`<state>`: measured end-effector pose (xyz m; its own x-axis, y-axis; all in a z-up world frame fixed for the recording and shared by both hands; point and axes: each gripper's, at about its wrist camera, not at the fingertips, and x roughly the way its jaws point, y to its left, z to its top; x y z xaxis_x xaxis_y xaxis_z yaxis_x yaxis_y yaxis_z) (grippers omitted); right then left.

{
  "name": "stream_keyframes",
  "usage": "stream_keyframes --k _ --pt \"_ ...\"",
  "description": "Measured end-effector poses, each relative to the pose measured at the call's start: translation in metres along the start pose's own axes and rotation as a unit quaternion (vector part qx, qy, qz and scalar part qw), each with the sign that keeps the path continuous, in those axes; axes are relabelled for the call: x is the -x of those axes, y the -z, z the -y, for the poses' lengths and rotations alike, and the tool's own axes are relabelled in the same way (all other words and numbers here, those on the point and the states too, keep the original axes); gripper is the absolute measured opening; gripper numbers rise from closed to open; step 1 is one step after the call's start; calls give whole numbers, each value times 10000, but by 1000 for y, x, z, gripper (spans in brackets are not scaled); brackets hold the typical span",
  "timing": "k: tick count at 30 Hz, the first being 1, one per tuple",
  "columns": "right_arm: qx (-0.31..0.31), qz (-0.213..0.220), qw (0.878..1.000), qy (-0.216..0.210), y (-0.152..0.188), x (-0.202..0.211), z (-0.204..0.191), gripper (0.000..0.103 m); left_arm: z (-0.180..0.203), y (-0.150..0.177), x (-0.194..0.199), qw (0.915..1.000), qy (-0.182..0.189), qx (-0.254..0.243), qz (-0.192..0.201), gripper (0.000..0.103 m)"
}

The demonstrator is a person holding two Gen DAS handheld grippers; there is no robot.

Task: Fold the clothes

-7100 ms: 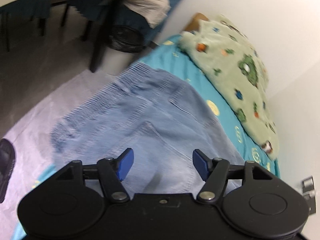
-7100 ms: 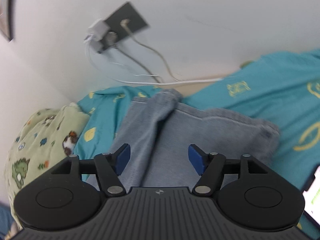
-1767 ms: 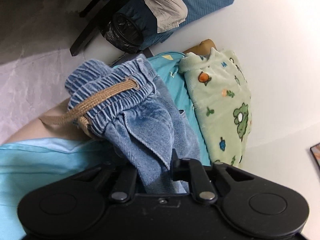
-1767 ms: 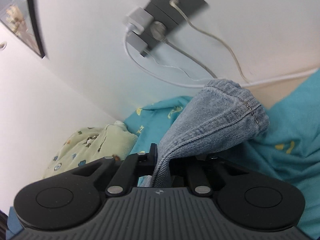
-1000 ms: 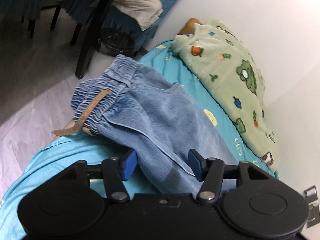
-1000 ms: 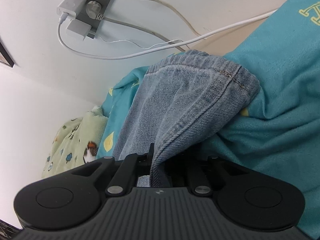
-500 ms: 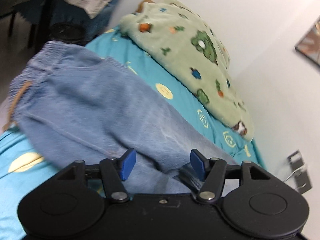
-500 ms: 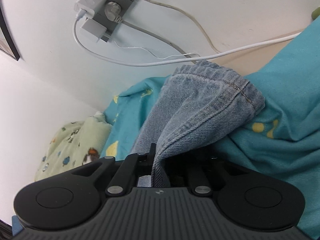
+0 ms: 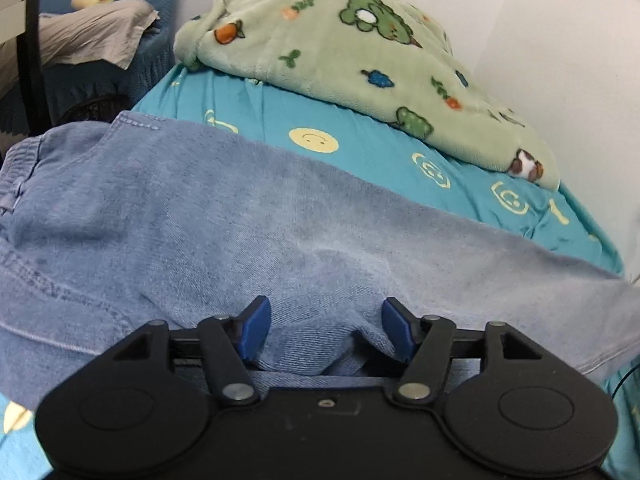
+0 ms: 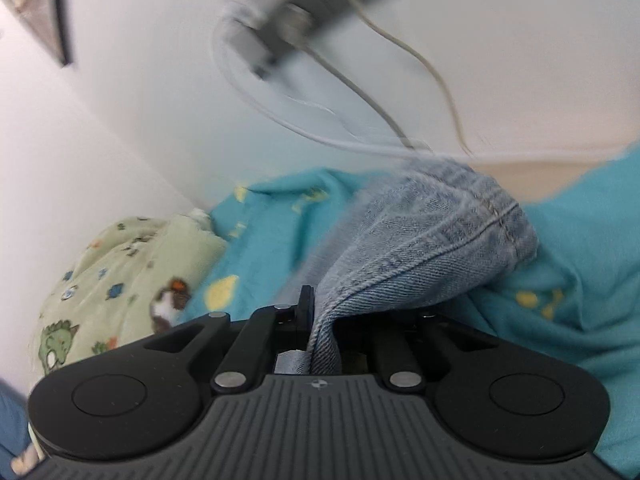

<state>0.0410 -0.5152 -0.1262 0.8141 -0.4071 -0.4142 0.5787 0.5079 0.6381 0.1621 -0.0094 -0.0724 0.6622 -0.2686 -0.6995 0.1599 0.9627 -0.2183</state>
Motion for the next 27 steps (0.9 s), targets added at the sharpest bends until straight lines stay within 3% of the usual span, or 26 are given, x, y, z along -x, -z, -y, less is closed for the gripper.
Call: stream_keyframes --k 6,11,15,21,25,27 --pt "1362 541 9880 -497 6 41 -74 8 -13 -7 9 9995 224 204 69 61" --pt "2633 781 9544 -1172 50 78 -141 8 -22 -17 26 9974 387 482 376 61" --pt "3701 554 9109 -1739 119 95 -184 8 -28 -20 32 9953 537 649 483 61" --pt "5161 -712 8263 -2139 230 85 -200 9 -27 -18 30 9938 677 712 525 61" --pt "5913 -1225 7691 -2094 272 81 -190 10 -26 -16 29 9920 861 776 499 62" --pt "6098 -1218 7539 -2119 271 82 -190 10 -25 -15 28 9916 916 774 477 62"
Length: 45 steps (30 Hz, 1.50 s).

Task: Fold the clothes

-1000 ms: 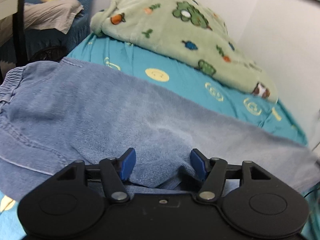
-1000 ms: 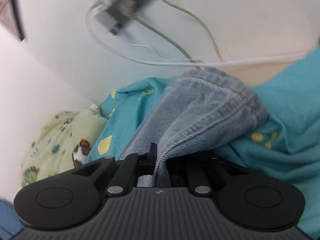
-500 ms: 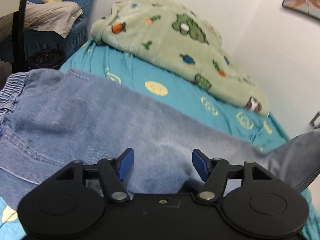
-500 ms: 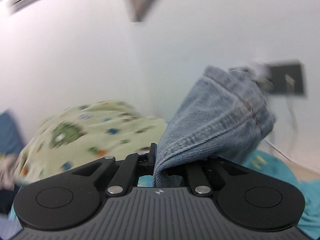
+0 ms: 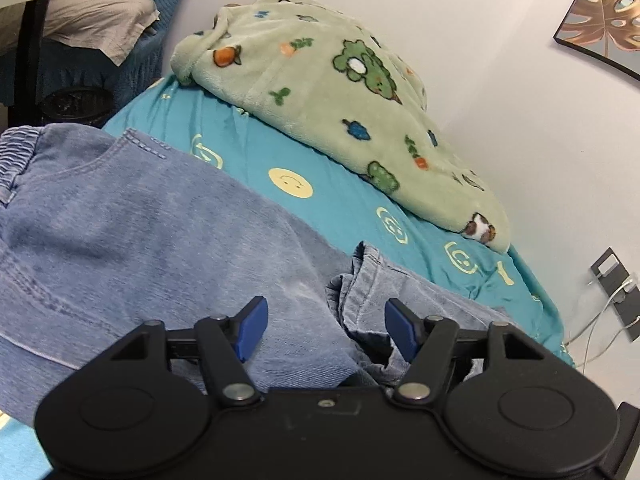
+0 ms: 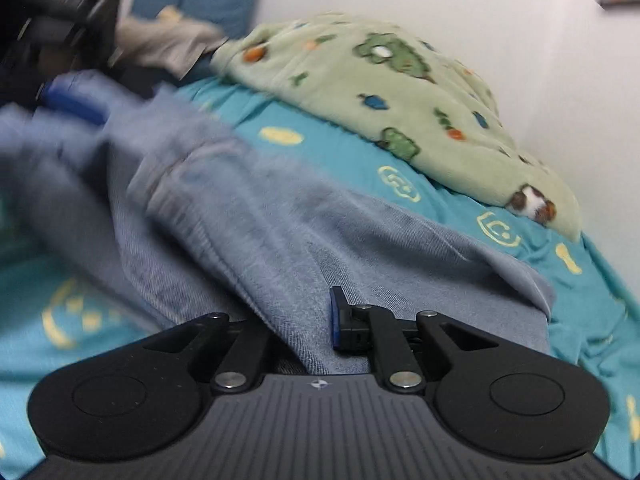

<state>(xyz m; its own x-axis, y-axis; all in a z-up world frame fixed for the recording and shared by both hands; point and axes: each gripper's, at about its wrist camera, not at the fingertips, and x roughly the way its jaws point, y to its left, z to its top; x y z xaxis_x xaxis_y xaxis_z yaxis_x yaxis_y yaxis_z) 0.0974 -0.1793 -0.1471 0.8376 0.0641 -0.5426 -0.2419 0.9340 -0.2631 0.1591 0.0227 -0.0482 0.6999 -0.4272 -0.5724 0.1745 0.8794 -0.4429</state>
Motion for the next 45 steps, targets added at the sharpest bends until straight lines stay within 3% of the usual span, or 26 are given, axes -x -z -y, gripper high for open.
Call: stream_keyframes --k 7,10,12,16,19,21,23,26,28,31,37,42,45 --pt "-253 -310 9990 -221 -11 14 3 21 4 5 -3 9998 170 -52 -106 62" --pt "-402 -282 9981 -359 -12 35 -8 39 5 8 -4 9997 189 -82 -121 62" --pt "-526 -138 9971 -539 -16 50 -10 45 5 8 -3 9997 224 -77 -110 62" --pt "-504 514 9918 -1053 -24 81 -19 45 5 9 -2 9996 255 -36 -75 62" --pt "-224 1026 9869 -1228 -30 88 -28 45 3 7 -3 9997 241 26 -47 62" --pt "-425 1123 9845 -1281 -31 82 -25 44 2 6 -4 9998 197 52 -31 62" --pt "-834 1012 9816 -1390 -30 72 -16 42 -1 5 -4 9998 163 95 -16 62" --pt "-1562 233 9653 -2081 -24 49 -10 36 -5 3 -6 9997 139 204 -13 62" --pt "-1621 -290 9587 -2318 -18 39 -20 36 -7 2 -5 9996 101 252 -7 62" --pt "-1396 -292 9634 -2271 -20 40 -26 35 -8 2 -4 9997 38 251 -2 62" --pt "-2222 362 9507 -2134 -46 70 18 39 -2 2 1 9999 -122 21 39 62" --pt "-2208 268 9616 -1608 -82 44 37 45 4 0 6 9988 -301 -376 19 62" --pt "-1675 57 9746 -1488 -112 7 33 45 3 -3 12 9981 -315 -536 -42 62"
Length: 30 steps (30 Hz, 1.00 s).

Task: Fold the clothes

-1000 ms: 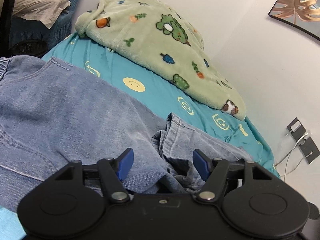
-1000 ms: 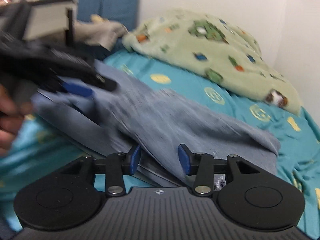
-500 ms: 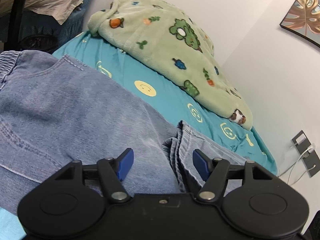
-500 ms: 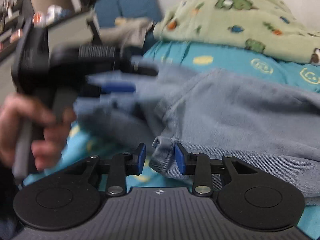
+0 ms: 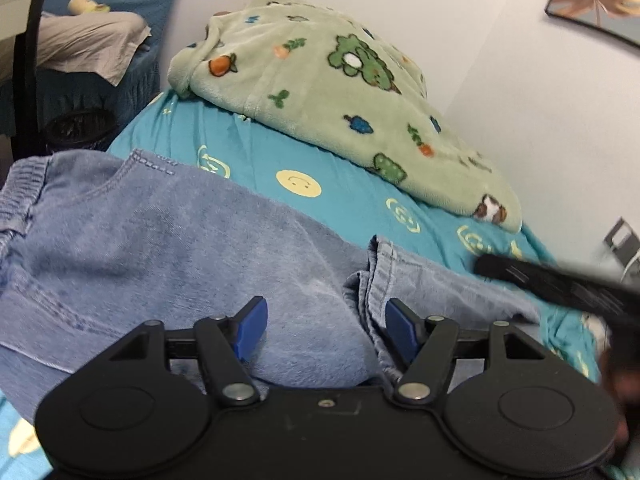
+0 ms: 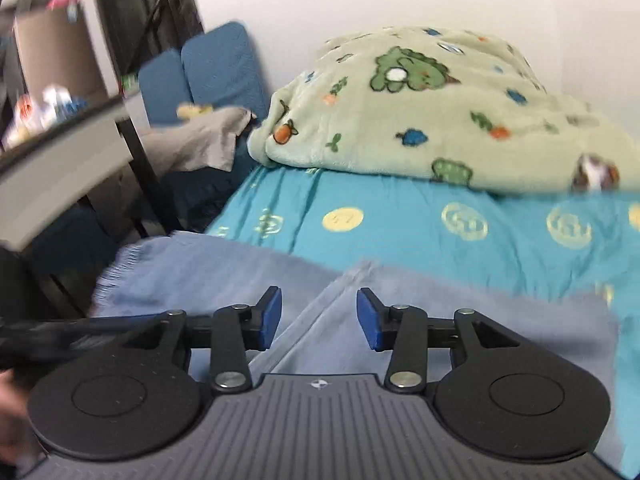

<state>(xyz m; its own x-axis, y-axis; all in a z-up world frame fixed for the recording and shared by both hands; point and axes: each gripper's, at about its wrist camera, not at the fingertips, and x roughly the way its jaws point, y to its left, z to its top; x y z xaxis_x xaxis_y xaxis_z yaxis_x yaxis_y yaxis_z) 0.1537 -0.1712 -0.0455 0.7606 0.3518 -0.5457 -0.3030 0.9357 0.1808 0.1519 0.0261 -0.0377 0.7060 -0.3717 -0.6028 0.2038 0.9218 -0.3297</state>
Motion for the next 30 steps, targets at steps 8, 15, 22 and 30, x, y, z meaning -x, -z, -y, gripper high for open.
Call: stream_keyframes --k 8,15,22,30 --pt "1801 -1561 9707 -308 -45 -106 -32 37 -18 -4 7 10000 64 -20 23 62" --pt "3025 -2975 9053 -214 -35 -156 -61 30 -21 -1 1 9998 181 -70 -54 62" --pt "3813 -3141 8694 155 -30 -159 -80 11 -25 -1 7 9996 286 68 -13 62" --pt "3412 -2050 9131 887 -70 -129 -64 8 -26 -4 13 9993 320 172 123 62"
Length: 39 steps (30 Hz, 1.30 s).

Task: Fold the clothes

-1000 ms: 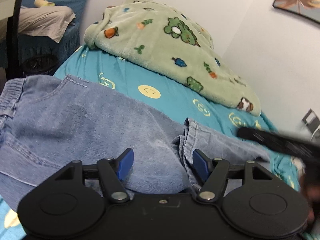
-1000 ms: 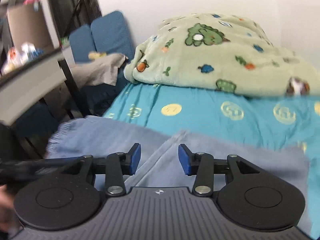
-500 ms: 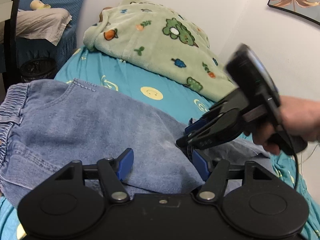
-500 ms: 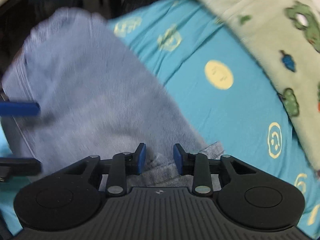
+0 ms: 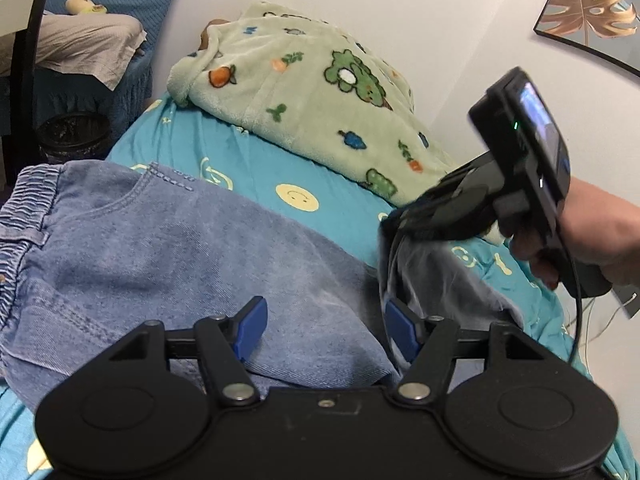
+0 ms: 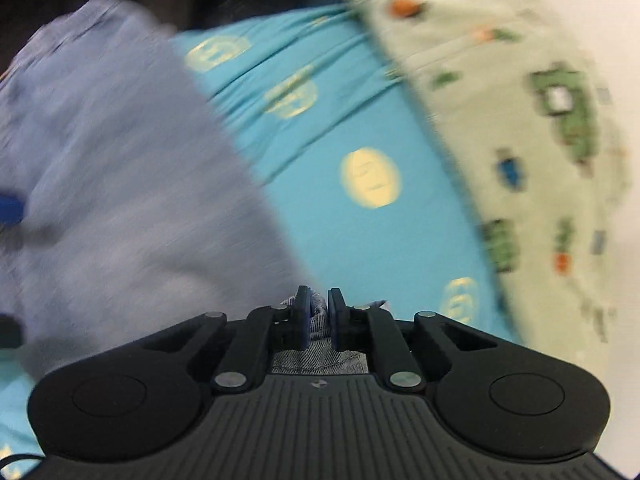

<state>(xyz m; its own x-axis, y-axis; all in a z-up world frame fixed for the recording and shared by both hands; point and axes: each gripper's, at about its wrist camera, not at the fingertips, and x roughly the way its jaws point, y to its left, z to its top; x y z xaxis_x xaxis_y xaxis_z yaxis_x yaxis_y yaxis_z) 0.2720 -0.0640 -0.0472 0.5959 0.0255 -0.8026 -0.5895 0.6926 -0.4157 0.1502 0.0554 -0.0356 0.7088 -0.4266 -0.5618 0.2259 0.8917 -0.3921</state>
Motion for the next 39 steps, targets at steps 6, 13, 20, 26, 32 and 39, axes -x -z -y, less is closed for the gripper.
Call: stream_keyframes --k 6,13,20,26,32,39 --pt "-1087 339 9935 -87 12 -10 23 22 -6 -1 -2 9998 20 170 -68 62" --pt "-1927 1025 9749 -435 47 17 12 55 -8 -3 4 9997 17 234 33 62" --pt "-2148 1150 9644 -1023 100 36 -31 43 -14 -4 8 9990 82 443 43 62" --pt "-2348 1530 9550 -968 128 40 -54 62 -9 -1 8 9993 75 353 42 63" --pt "-2458 1352 9547 -992 132 33 -63 30 -5 2 2 9997 -5 237 -48 62" --pt "-2680 1371 9466 -1156 146 58 -65 16 -2 3 4 9998 -15 162 -63 63"
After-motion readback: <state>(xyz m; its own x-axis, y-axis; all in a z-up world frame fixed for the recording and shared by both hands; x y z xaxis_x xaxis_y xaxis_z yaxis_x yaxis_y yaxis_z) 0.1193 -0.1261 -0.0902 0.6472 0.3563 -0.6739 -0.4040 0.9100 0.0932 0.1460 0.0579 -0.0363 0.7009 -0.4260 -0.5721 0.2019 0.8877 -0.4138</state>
